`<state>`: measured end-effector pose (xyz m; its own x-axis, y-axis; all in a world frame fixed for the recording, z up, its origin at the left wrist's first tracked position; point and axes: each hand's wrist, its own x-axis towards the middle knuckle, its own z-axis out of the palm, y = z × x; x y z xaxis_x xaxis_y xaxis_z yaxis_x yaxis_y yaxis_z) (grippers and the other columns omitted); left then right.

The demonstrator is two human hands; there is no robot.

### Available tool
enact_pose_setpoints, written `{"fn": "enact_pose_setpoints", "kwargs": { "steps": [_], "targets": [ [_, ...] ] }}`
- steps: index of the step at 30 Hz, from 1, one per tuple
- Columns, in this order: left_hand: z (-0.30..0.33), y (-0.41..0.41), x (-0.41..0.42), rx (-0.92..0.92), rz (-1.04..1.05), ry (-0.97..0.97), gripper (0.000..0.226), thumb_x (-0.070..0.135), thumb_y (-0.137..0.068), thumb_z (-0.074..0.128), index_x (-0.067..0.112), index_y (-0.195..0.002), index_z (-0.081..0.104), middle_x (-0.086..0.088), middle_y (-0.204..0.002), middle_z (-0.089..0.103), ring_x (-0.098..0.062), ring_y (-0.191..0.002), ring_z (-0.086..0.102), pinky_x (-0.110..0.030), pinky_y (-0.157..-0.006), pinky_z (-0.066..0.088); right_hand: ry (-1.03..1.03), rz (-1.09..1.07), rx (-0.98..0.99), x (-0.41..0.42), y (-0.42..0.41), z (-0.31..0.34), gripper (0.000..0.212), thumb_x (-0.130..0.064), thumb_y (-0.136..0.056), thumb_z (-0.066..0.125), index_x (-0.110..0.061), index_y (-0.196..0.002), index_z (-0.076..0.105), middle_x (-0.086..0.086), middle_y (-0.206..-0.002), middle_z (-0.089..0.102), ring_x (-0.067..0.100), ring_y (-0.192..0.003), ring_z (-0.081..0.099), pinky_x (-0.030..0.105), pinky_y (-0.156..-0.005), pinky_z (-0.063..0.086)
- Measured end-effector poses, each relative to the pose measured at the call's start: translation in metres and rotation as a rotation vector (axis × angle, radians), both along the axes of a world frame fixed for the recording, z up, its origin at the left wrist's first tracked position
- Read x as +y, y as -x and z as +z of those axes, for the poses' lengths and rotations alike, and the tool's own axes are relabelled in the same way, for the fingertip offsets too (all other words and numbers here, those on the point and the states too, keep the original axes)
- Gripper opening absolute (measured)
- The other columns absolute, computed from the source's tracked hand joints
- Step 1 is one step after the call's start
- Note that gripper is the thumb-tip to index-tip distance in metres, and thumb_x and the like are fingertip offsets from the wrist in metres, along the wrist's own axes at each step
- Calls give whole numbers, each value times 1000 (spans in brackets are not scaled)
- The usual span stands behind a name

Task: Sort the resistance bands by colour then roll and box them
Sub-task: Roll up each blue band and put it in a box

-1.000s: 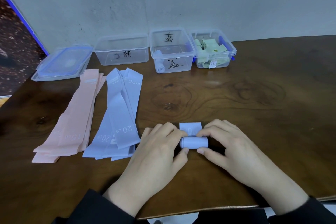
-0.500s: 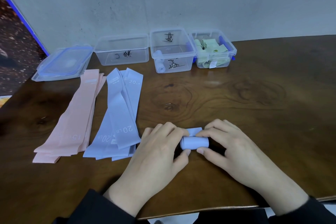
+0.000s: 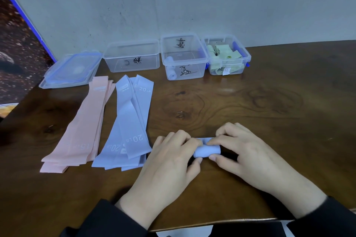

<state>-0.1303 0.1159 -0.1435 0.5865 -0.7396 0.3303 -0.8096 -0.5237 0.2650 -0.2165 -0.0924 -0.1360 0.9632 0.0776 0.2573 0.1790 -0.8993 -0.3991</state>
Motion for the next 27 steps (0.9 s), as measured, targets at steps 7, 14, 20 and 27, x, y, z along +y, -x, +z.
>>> {"fn": "enact_pose_setpoints", "kwargs": {
  "steps": [7,14,20,27],
  "targets": [
    [6,-3,-4,-19,29,-20,28,40,-96,57,29,-121,65,13,-102,49,-6,-91,46,-26,-77,40,51,35,15,-2,-13,12,26,-47,-91,61,-38,-115,65,-25,-111,45,4,-104,46,22,-83,46],
    [7,-8,-6,-39,58,10,20,32,-93,63,28,-113,67,11,-101,51,-8,-88,48,-26,-74,41,46,47,58,-6,-27,19,16,-41,-94,64,-35,-107,72,-23,-102,49,6,-102,47,27,-87,46],
    [5,-13,-10,-6,79,-29,32,48,-94,54,36,-123,60,15,-104,47,-7,-94,44,-30,-81,40,-96,6,0,0,-31,2,20,-29,-98,60,-30,-115,72,-21,-106,56,9,-105,54,29,-89,48],
    [4,-16,-25,-79,148,-36,25,41,-90,62,30,-112,64,11,-94,59,-13,-86,52,-31,-75,38,-124,4,51,-4,-33,-2,25,-44,-92,68,-36,-116,66,-22,-109,57,7,-107,54,33,-95,42]
  ]
}}
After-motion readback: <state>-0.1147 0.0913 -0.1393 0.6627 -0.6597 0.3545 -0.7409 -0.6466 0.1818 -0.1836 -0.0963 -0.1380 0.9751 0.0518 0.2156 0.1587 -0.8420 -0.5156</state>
